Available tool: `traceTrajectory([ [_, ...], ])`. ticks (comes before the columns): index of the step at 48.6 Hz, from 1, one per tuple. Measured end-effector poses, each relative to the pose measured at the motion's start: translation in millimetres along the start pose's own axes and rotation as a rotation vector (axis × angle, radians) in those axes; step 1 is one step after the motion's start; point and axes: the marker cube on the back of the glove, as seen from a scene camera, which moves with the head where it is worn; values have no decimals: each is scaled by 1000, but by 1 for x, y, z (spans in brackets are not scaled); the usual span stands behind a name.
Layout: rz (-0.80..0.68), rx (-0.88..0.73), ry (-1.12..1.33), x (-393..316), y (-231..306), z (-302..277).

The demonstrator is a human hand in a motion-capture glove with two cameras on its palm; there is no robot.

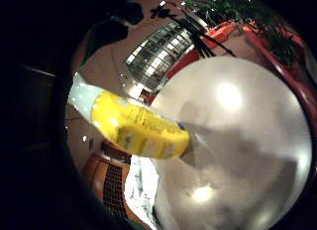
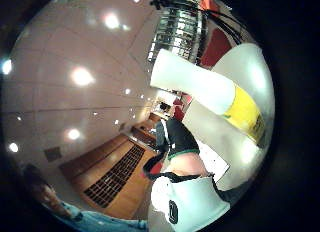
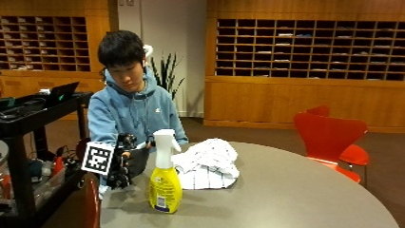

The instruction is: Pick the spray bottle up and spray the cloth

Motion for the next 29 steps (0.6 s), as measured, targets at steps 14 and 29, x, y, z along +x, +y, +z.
traceTrajectory([
  [14,69,-111,26,1,-10,37],
  [29,118,-114,97,-11,-43,84],
])
